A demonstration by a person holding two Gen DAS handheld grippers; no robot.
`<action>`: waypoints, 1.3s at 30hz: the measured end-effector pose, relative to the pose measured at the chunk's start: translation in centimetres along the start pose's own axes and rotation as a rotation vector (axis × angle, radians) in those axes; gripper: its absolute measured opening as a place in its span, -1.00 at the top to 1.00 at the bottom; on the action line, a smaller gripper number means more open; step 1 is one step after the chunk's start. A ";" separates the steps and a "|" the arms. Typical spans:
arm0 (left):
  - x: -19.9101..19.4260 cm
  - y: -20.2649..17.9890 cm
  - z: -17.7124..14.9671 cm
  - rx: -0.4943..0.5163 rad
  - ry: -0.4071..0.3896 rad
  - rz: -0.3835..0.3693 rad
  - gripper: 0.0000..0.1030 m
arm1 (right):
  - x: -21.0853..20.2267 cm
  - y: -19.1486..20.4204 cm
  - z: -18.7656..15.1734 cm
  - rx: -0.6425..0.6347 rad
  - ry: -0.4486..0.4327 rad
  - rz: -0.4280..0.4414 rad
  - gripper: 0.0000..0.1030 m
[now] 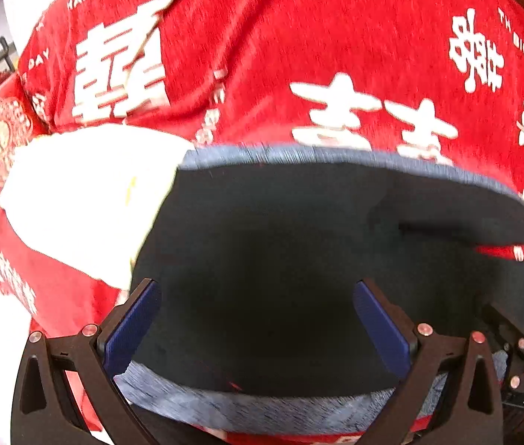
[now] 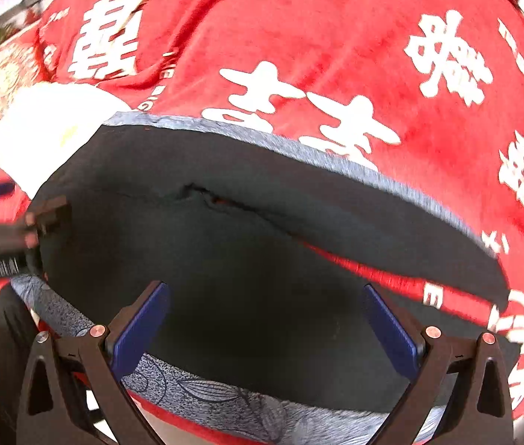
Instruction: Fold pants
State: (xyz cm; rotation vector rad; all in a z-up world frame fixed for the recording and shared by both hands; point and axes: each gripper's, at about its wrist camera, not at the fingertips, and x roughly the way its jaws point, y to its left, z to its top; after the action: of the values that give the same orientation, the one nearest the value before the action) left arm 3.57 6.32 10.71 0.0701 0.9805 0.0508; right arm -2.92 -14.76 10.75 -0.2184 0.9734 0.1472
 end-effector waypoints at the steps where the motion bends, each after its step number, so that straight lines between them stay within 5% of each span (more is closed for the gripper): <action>1: -0.6 0.7 0.9 0.003 -0.014 -0.003 -1.00 | -0.4 0.0 0.4 -0.023 -0.008 0.000 -1.00; 8: -1.1 3.3 2.4 -0.016 -0.013 0.001 -1.00 | -2.4 -0.4 3.4 -0.019 -0.105 -0.043 -1.00; 12: 0.5 2.7 1.4 0.018 0.019 0.036 -1.00 | -0.2 0.7 2.6 0.032 -0.071 0.038 -1.00; 39: 5.6 2.8 3.0 0.021 0.053 0.012 -1.00 | 5.9 2.1 4.8 -0.026 -0.021 0.069 -1.00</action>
State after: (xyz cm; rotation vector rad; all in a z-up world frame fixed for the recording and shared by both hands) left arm 9.18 9.41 7.97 0.0942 1.0337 0.0536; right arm 3.77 -11.36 8.24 -0.2069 0.9591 0.2250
